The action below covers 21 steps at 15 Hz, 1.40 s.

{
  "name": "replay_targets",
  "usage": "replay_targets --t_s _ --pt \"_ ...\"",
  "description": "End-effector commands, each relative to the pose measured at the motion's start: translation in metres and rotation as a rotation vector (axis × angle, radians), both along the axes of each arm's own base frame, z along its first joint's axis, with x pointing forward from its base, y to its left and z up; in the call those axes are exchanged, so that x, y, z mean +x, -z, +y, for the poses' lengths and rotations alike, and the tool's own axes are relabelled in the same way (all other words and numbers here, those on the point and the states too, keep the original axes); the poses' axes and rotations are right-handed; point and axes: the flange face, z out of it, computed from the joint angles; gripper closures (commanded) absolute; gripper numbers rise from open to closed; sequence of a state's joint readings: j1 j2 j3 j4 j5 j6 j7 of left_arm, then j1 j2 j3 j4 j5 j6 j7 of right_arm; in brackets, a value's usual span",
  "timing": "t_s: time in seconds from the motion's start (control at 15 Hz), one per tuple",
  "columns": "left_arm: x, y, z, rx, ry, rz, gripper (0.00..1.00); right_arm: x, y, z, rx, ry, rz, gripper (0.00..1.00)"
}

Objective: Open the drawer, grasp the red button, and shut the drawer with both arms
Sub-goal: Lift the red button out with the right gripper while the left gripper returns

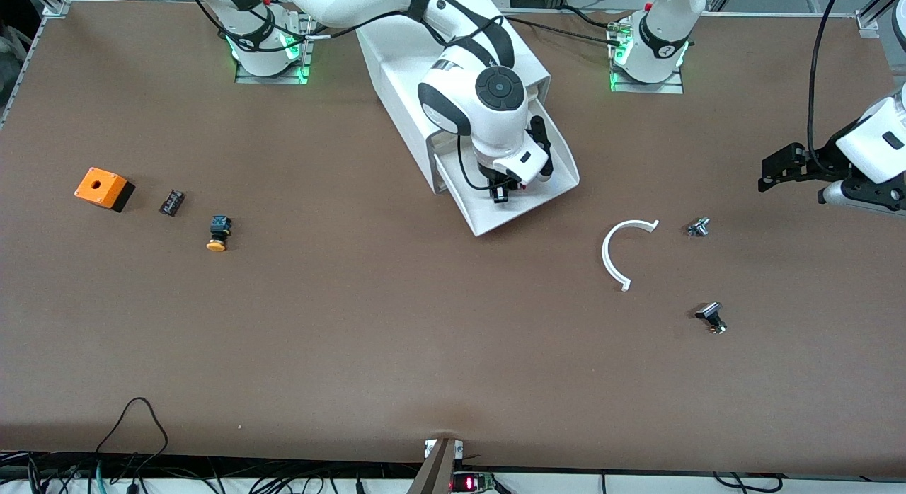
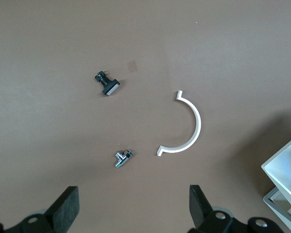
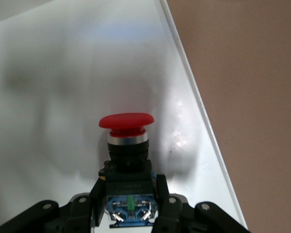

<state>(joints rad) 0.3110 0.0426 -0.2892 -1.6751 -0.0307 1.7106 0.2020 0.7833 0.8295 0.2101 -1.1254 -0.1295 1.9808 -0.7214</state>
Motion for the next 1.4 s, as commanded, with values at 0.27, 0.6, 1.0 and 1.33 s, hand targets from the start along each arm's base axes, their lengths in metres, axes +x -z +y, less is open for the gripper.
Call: replay_targets --t_s 0.27,0.6,1.0,1.33 --pt "-0.006 -0.007 0.0 0.027 0.021 0.003 0.0 0.006 -0.06 -0.004 0.05 0.1 -0.075 0.75" --pt "-0.004 -0.007 0.0 0.025 0.018 0.0 0.0 0.045 -0.109 -0.053 0.059 0.369 -0.147 0.75" --pt "0.0 -0.006 -0.01 0.0 0.024 -0.003 0.0 0.121 -0.072 -0.201 -0.029 0.666 -0.049 0.75" --pt "0.02 0.061 -0.039 -0.026 0.098 0.117 0.0 0.163 -0.02 -0.336 -0.116 0.954 0.005 0.75"
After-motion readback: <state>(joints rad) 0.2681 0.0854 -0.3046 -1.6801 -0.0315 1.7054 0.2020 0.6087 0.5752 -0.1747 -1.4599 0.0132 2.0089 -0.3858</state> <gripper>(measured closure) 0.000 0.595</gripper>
